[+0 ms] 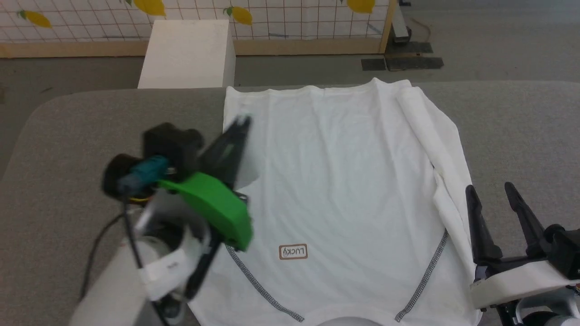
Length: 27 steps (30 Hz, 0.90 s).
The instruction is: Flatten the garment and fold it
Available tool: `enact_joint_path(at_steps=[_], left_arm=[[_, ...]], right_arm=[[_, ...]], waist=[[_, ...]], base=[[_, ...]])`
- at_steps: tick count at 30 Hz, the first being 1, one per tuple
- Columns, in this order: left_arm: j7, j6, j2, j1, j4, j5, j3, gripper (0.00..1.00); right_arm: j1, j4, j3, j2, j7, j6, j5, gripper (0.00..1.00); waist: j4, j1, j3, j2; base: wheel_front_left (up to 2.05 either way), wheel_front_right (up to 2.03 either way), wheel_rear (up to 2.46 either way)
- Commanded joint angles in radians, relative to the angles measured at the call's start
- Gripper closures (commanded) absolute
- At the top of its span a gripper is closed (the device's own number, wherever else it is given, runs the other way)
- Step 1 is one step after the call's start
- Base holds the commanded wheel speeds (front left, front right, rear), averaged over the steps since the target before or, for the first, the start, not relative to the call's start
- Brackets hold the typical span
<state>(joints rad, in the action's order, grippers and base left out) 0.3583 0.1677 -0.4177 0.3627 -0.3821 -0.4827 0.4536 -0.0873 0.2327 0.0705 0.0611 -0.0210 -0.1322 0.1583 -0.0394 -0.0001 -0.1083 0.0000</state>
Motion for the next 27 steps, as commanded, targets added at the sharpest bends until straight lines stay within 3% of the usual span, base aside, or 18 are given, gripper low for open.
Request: enact_joint_path(at_steps=[1, 7, 11, 17, 23, 24, 25, 27], left_arm=[[-0.006, -0.017, 0.052, 0.036, 0.029, 0.005, 0.05, 1.0], [-0.009, -0.105, 0.225, 0.1, 0.223, 0.029, 0.277, 1.0], [-0.009, -0.161, 0.298, 0.12, 0.392, 0.039, 0.385, 1.0], [-0.01, -0.233, 0.347, 0.137, 0.616, 0.051, 0.522, 1.0], [-0.013, -0.273, 0.363, 0.132, 0.759, 0.0, 0.604, 1.0], [-0.014, -0.276, 0.364, 0.131, 0.77, -0.017, 0.608, 0.63], [-0.009, -0.28, 0.365, 0.129, 0.781, -0.044, 0.61, 0.01], [-0.016, -0.284, 0.366, 0.133, 0.779, -0.096, 0.594, 0.0]], right_arm=[[-0.006, 0.008, -0.005, -0.003, -0.002, 0.002, 0.006, 0.0], [-0.003, 0.006, -0.021, -0.004, -0.006, 0.002, 0.015, 0.0], [0.001, 0.003, -0.032, -0.005, -0.002, 0.002, 0.019, 0.0], [0.02, -0.014, -0.039, -0.006, 0.005, 0.002, 0.033, 0.0], [0.03, -0.034, -0.046, -0.007, 0.013, 0.002, 0.04, 0.0], [0.031, -0.037, -0.047, -0.007, 0.013, 0.002, 0.041, 0.0], [0.032, -0.041, -0.048, -0.007, 0.013, 0.002, 0.042, 0.0], [0.035, -0.047, -0.049, -0.007, 0.01, 0.002, 0.045, 0.0]], waist=[[0.011, 0.0001, 0.011, 0.0], [-0.013, 0.0001, -0.017, 0.0], [-0.042, 0.0001, -0.038, 0.0], [-0.08, 0.0001, -0.068, 0.0], [-0.099, 0.0001, -0.089, 0.0], [-0.1, 0.0001, -0.091, 0.0], [-0.1, 0.0001, -0.092, 0.0], [-0.097, 0.0001, -0.094, 0.0]], base=[[0.0, 0.0, 0.0], [0.0, 0.0, 0.0], [0.0, 0.0, 0.0], [0.0, 0.0, 0.0], [0.0, 0.0, 0.0], [0.0, 0.0, 0.0], [0.0, 0.0, 0.0], [0.0, 0.0, 0.0]])
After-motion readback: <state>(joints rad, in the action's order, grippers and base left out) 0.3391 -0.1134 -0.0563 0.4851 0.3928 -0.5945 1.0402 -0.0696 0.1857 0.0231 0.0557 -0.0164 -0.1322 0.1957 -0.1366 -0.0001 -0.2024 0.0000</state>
